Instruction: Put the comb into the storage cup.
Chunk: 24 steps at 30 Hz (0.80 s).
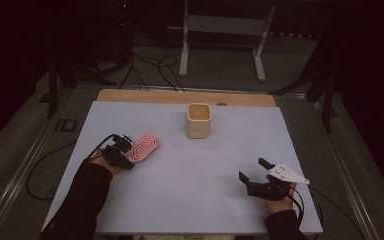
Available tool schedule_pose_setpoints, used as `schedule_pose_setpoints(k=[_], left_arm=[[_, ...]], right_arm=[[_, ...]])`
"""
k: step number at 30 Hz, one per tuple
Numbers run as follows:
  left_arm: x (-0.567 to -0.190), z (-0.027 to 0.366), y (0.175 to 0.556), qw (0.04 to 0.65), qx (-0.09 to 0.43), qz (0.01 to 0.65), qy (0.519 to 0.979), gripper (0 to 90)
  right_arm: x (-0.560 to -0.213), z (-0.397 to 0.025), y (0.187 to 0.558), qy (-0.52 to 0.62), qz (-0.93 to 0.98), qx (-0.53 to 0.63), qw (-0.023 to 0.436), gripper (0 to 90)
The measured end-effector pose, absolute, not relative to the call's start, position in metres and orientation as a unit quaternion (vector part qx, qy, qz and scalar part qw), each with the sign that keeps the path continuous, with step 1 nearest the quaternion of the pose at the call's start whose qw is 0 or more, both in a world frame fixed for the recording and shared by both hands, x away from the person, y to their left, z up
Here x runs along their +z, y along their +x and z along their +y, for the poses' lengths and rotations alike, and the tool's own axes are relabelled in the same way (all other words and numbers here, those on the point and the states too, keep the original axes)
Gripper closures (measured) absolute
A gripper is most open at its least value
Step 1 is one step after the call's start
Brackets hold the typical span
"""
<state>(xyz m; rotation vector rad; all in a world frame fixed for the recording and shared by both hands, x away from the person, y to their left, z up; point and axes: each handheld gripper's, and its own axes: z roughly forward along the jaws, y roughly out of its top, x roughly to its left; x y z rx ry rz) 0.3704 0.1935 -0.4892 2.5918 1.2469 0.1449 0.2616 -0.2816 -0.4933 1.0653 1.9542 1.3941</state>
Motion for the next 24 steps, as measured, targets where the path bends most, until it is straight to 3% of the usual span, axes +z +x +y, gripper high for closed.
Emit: schedule_pose_setpoints(k=[24], left_arm=[[-0.474, 0.193, 0.36, 0.176, 0.112, 0.44, 0.874, 70.0]], right_arm=[[-0.493, -0.282, 0.262, 0.391, 0.719, 0.515, 0.253, 8.8]])
